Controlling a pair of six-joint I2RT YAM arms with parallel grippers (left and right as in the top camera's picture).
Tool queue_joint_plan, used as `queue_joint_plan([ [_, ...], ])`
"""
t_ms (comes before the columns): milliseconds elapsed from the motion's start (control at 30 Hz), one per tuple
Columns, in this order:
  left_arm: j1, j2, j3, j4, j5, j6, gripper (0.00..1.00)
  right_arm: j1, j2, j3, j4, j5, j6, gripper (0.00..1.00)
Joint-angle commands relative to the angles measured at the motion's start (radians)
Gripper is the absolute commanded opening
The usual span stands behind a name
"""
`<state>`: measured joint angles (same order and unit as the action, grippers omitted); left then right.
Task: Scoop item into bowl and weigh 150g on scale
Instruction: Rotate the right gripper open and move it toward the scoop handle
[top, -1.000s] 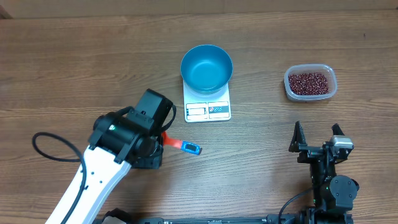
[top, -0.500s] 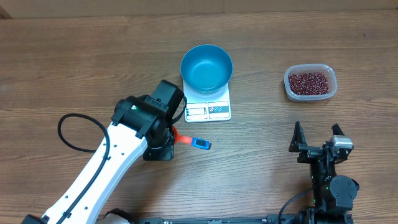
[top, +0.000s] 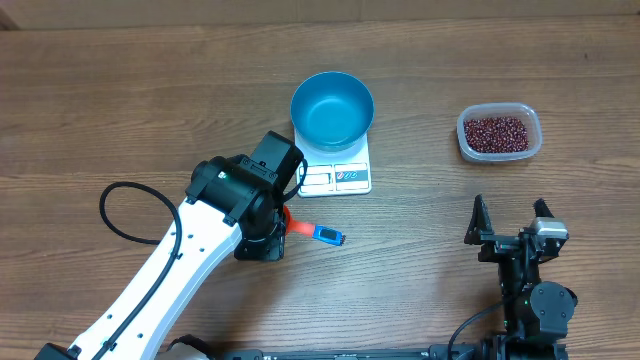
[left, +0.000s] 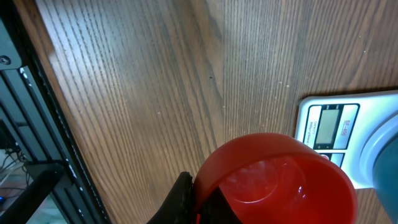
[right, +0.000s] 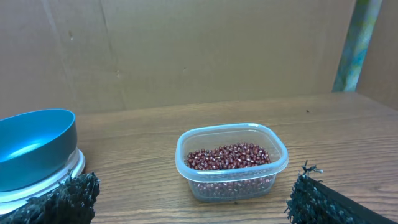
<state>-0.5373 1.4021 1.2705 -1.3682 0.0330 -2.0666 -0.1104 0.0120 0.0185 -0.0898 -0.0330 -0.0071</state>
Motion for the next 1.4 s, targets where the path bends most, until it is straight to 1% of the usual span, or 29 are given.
queue_joint_plan([
  [0, -0.006, 0.007, 0.015, 0.001, -0.014, -0.017, 0.04, 0.004, -0.01, -0.011, 0.006, 0.013, 0.004, 1.0],
  [433, -0.006, 0.007, 0.015, 0.017, -0.014, -0.017, 0.04, 0.004, -0.01, -0.011, 0.017, 0.008, 0.006, 1.0],
  [567, -0.006, 0.007, 0.015, 0.012, -0.013, -0.017, 0.04, 0.004, -0.01, -0.011, 0.037, -0.066, 0.008, 1.0],
  [733, -0.006, 0.007, 0.015, -0.004, -0.003, -0.017, 0.04, 0.004, -0.01, -0.01, 0.173, -0.244, 0.011, 1.0],
  [833, -0.006, 0.007, 0.015, -0.005, -0.005, -0.017, 0.04, 0.004, -0.01, 0.005, 0.224, -0.308, 0.098, 1.0],
  [1033, -0.006, 0.007, 0.015, -0.027, -0.002, -0.017, 0.04, 0.004, -0.01, 0.035, 0.209, -0.314, 0.311, 1.0],
  [1233, -0.006, 0.007, 0.015, -0.025, -0.002, -0.017, 0.04, 0.004, -0.009, 0.035, 0.199, -0.435, 0.513, 1.0],
  [1367, -0.006, 0.007, 0.015, -0.026, -0.002, -0.017, 0.04, 0.004, -0.009, 0.04, 0.172, -0.496, 0.6, 1.0],
])
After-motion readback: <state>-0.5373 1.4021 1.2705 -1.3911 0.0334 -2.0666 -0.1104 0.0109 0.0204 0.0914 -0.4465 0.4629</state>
